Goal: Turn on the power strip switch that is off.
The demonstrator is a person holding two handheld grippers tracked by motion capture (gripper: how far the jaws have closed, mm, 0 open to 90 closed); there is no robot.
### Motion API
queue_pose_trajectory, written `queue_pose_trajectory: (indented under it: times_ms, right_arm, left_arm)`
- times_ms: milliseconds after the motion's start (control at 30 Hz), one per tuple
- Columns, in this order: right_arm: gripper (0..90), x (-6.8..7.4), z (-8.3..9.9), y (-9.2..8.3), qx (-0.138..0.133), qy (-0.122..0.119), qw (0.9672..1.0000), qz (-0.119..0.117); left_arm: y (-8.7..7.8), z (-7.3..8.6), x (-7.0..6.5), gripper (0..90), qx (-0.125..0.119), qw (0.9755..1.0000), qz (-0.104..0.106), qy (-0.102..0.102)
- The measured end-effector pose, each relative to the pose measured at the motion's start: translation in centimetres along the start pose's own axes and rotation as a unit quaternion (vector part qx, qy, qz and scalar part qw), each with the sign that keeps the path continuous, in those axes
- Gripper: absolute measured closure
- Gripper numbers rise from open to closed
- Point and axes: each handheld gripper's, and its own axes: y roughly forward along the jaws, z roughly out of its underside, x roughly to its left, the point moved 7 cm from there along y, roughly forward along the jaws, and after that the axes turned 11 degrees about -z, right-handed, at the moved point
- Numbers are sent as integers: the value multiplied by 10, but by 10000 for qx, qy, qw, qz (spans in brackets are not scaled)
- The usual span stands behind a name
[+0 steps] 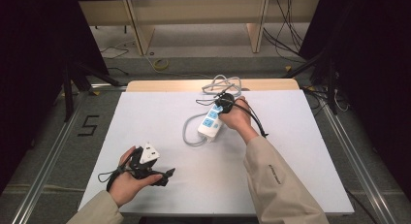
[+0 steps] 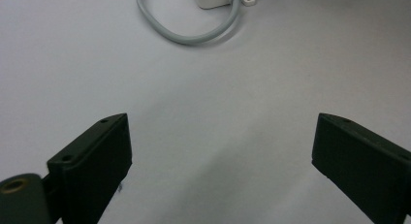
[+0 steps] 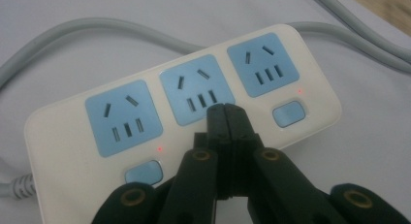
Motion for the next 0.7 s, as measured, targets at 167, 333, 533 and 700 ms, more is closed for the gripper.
queue_pose_trajectory:
  times_ms: [167,333,533,700]
  right_arm:
    - [892,-2,0,-4,-102,20,9999,3]
    - [864,-2,-1,-10,-195,28,9998,-7]
    - [818,0,2,-14,-278,89,9996,-65]
    - [791,-2,6,-20,-377,148,9991,-93]
  left_arm:
    - [0,1,-1,69,30,10000,35,-1]
    - [1,1,-1,69,34,10000,47,-38]
    - [1,1,-1,70,47,10000,48,-51]
    - [2,1,-1,71,50,10000,42,-37]
